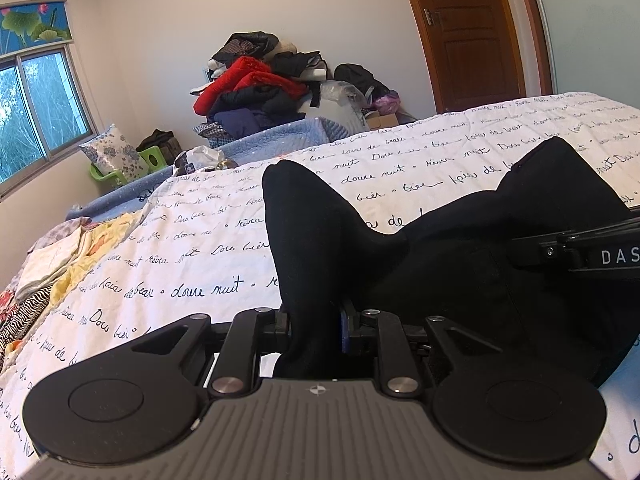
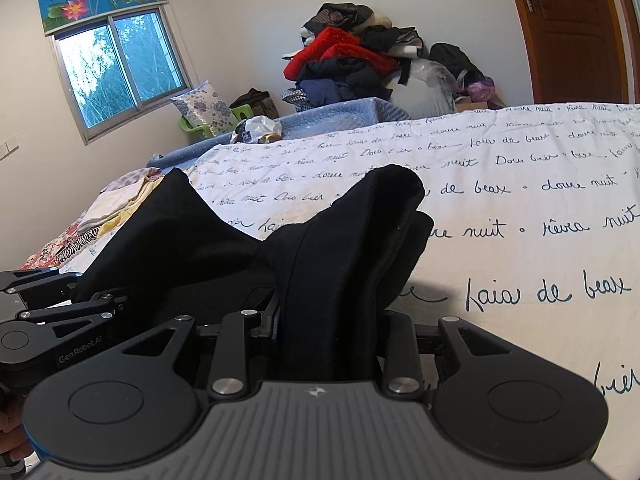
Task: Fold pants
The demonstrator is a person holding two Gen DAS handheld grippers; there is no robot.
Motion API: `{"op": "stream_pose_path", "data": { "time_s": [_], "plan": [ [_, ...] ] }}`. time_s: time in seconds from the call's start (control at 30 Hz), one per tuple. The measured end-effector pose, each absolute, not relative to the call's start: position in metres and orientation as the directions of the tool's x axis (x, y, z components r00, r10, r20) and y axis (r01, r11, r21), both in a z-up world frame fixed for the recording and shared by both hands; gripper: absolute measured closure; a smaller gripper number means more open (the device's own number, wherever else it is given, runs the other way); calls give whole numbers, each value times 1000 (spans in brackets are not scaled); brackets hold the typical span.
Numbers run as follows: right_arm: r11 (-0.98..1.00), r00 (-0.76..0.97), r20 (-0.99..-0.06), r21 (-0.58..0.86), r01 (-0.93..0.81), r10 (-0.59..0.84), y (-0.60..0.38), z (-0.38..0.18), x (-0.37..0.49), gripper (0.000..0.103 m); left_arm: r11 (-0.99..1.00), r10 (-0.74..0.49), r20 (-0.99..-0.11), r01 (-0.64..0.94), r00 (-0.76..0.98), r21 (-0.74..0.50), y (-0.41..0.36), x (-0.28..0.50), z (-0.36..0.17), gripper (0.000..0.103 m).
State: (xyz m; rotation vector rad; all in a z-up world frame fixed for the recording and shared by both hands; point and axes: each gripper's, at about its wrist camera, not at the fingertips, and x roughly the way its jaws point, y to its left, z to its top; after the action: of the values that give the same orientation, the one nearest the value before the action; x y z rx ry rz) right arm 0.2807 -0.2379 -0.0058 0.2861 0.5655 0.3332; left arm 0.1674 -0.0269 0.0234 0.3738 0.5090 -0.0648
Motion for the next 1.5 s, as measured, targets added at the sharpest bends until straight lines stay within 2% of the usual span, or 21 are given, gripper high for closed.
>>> {"op": "stream_pose_path", "data": {
  "time_s": [0.17,0.33,0.63,0.83,0.97,1.3,1.5],
  "plan": [
    [909,791,-482,357,-216,377,-238,-10,284,70,928,40,-492,151,870,342,-25,171,20,74],
    [910,788,-492,363,-200,370,-241,-12,287,62,922,50,-489,148,871,357,-23,173,17,72],
    [916,784,-511,362,-175,352,-244,-16,287,58,916,73,-488,134,870,378,-17,178,13,67],
    [920,783,-522,360,-158,339,-248,-17,287,51,892,162,-444,62,881,449,-13,179,8,66],
    [922,780,-531,357,-148,331,-252,-19,286,47,899,173,-464,54,869,435,-2,184,9,66],
    [953,789,-558,279,-116,259,-255,-15,280,27,909,186,-461,27,868,416,4,174,8,66],
    [971,798,-564,212,-109,213,-259,-9,270,27,914,196,-464,11,864,407,4,169,7,63]
  ]
}}
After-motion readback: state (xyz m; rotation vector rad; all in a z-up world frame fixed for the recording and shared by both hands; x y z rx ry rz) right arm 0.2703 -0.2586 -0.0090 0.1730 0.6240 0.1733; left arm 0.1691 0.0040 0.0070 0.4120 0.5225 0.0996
